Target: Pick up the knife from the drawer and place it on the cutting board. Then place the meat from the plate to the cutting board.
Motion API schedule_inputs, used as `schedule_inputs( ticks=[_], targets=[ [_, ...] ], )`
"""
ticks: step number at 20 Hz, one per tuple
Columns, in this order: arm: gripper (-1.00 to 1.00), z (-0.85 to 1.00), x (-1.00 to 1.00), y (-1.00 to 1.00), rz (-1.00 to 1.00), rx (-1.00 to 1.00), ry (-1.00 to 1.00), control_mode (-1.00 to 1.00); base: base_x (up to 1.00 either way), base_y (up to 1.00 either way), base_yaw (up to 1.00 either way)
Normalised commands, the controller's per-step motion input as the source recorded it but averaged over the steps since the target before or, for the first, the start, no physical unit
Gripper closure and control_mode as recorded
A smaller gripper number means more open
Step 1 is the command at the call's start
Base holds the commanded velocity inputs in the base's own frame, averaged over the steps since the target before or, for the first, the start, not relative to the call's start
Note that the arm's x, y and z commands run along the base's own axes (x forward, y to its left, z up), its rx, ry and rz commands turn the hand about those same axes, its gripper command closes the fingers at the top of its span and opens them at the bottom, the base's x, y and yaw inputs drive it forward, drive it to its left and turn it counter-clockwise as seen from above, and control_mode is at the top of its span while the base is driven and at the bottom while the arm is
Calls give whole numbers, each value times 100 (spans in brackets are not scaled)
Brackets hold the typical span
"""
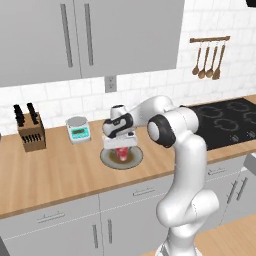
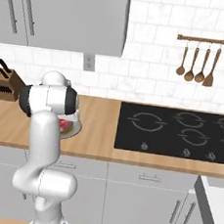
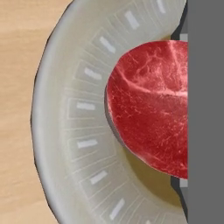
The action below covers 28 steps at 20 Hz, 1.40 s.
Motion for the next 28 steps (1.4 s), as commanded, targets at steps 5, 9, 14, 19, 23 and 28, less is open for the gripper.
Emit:
schedule_inputs(
  ticks=[5,9,14,19,23,28],
  targets=[
    [100,5,-14,-13,0,1,3,-100,0,0,0],
    [100,94,-66,-17,0,0,0,-100,0,0,0],
    [100,100,-80,-31,0,0,0,-100,0,0,0],
    [100,100,-93,-46,0,0,0,-100,0,0,0],
    [100,97,-100,-41,0,0,0,-100,0,0,0],
    [100,88,-98,-33,0,0,0,-100,0,0,0]
  ],
)
